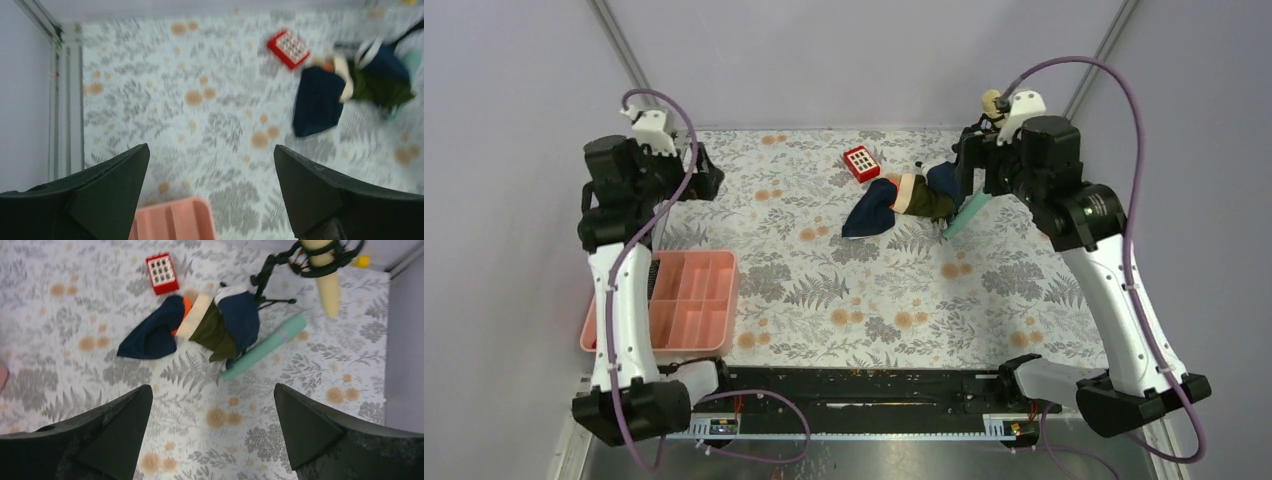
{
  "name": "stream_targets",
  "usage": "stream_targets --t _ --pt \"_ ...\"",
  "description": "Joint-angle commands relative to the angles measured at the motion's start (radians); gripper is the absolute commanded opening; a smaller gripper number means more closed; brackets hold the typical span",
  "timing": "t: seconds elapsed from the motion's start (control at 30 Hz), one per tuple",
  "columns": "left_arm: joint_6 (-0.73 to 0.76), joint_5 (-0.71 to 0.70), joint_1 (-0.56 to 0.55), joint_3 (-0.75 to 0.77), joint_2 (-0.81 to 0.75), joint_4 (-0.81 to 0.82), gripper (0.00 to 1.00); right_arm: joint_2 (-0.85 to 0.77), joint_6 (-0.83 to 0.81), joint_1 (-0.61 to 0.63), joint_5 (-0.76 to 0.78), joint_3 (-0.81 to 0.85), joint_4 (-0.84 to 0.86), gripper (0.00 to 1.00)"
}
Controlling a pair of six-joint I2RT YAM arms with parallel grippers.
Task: Roll the underwear
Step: Reset both arms
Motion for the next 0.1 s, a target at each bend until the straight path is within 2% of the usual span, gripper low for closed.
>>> stream_targets --t 0.0,0.07 --pt "-0.249 -0.046 0.006 -0.024 -0.048 0.332 0.99 -0.052 0.081 -0.004 0.16 0.017 0.038 0.99" --pt "-0.262 -0.026 0.003 -0.018 -0.04 0.327 0.99 -0.089 0.073 -0.004 0.168 -0.04 0.076 0.99"
